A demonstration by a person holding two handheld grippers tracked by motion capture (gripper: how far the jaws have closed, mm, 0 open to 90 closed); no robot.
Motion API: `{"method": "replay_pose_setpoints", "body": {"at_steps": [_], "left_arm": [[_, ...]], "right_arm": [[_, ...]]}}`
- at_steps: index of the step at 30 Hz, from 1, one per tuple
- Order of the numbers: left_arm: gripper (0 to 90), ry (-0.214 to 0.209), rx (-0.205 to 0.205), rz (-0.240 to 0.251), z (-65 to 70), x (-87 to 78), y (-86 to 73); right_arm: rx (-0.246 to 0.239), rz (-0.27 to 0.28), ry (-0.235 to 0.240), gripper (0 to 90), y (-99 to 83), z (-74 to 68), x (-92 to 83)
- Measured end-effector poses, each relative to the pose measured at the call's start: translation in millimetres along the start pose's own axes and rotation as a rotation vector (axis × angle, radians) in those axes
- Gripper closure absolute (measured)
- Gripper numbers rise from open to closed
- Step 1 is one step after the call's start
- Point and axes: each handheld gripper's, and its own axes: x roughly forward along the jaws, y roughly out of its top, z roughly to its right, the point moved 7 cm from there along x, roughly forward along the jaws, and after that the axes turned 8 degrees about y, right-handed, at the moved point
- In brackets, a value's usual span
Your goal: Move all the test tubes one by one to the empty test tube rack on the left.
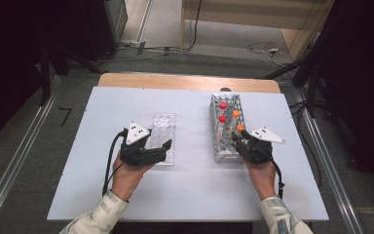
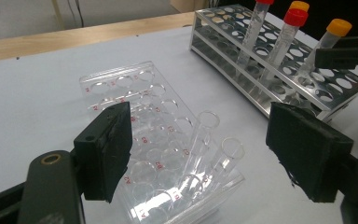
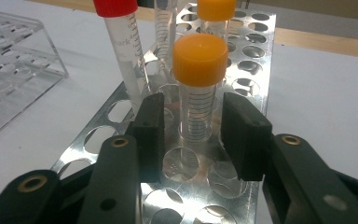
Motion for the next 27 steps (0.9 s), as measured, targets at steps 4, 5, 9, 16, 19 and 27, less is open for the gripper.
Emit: {"method": "replay_pose_setpoints", "body": {"at_steps": [4, 5, 9, 16, 19, 27], "left_arm": [[23.1, -0.001, 0.001, -0.002, 0.3, 0.2, -0.3], [23.1, -0.001, 0.001, -0.002, 0.3, 0.2, -0.3], [23.1, 0.0, 0.001, -0.001, 0.9, 0.3, -0.3], [23.2, -0.001, 0.001, 0.0, 0.5, 0.0, -0.1], [23.2, -0.001, -0.005, 0.004, 0.2, -0.4, 0.4], [23.2, -0.001, -0.007, 0.008, -0.1, -1.5, 1.4]], "right_arm": [[0.001, -0.006, 0.007, 63.2, -0.7, 0.1, 1.8], [0.001, -0.007, 0.005, 64.8, -0.7, 0.2, 1.7], [0.003, -0.004, 0.0, 68.7, -0.5, 1.0, 1.2], [0.005, 0.007, -0.008, 71.6, 1.8, 2.5, -1.3], [0.004, 0.064, -0.006, 71.8, 15.3, 1.0, -14.2], [0.008, 0.153, 0.004, 71.8, 37.8, -2.5, -41.4]]}}
